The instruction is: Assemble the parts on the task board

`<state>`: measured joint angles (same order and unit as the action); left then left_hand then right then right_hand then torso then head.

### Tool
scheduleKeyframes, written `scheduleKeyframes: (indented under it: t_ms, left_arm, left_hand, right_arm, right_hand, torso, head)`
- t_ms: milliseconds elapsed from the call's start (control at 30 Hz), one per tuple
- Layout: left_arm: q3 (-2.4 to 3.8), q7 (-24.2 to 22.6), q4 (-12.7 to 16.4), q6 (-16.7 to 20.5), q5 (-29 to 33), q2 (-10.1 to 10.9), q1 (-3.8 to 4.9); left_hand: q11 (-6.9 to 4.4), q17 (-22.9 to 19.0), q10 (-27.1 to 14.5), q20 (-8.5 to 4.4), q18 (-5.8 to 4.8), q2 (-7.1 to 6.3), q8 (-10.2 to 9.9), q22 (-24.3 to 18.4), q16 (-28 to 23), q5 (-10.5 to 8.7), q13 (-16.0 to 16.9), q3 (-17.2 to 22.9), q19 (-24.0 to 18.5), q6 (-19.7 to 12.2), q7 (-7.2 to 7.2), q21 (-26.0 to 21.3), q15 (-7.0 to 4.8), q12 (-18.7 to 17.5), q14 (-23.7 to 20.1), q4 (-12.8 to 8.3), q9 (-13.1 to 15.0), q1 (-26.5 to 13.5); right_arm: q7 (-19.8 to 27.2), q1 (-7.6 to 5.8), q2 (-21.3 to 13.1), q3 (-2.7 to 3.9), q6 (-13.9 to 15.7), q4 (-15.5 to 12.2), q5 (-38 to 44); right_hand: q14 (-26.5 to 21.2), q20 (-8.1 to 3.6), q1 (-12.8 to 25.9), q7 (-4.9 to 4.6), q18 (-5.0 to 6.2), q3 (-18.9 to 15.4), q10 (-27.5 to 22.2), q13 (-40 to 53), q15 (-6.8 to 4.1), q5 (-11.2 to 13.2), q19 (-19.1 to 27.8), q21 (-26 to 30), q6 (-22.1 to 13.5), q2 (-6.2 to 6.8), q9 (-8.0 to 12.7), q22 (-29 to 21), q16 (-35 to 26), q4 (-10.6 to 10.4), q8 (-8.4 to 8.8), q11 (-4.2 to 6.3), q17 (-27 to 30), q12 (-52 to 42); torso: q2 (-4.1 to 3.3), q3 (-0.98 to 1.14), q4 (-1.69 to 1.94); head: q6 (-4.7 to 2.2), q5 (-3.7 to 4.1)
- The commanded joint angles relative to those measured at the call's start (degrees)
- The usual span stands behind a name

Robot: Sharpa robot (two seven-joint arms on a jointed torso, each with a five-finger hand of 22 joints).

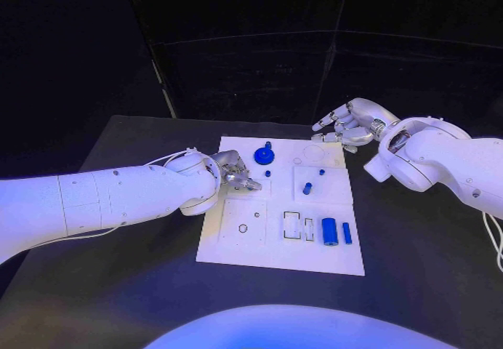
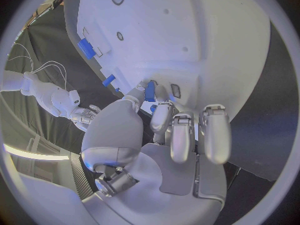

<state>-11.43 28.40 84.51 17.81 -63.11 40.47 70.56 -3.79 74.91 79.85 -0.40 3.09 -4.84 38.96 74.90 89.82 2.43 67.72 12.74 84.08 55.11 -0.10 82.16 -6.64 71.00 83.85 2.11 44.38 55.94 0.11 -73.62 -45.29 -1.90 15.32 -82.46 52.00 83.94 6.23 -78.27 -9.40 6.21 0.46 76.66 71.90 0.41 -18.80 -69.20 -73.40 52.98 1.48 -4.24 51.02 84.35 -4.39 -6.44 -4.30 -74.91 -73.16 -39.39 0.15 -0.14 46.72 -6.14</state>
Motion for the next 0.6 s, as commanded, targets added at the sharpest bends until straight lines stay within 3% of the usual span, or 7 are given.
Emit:
scheduleKeyframes:
  t_ms: [33,600]
  left_arm:
    - [-0.23,0.7,0.1,-1.3,0.5,-0.2,-0.28]
    - [-0.22,0.7,0.2,-0.6,1.2,-0.2,-0.28]
  left_hand:
    - [0.08,15.1,0.1,-0.38,-0.56,-0.16,-0.2,3.3,0.2,0.24,0.0,-0.6,2.2,-0.1,0.24,0.2,-0.33,0.3,6.2,0.2,0.1,-0.7]
    - [0.0,15.1,0.1,-0.42,-0.6,-0.2,-0.2,3.6,0.2,0.25,0.2,-4.8,2.3,-0.1,0.13,0.4,-0.39,0.6,6.2,2.6,0.3,-1.9]
  right_arm:
    - [0.5,-0.09,0.1,0.03,0.1,0.0,0.1]
    - [0.6,-0.08,0.0,0.03,0.1,0.0,0.1]
  right_hand:
    - [3.6,0.0,0.5,0.05,1.05,-0.1,-0.5,0.0,-0.42,-0.3,0.5,0.4,0.1,0.09,0.0,-0.1,-0.3,-0.2,-0.31,-0.02,-4.2,0.3]
    - [3.5,0.0,0.5,0.06,1.07,-0.2,-0.5,0.0,-0.43,-0.3,0.6,0.5,0.0,0.12,0.0,-0.2,-0.3,-0.2,-0.33,-0.02,-4.2,0.3]
  torso:
    - [0.02,-0.01,0.0]
    - [-0.01,-0.01,0.02]
  head:
    - [-0.07,0.03]
    - [-0.21,0.06]
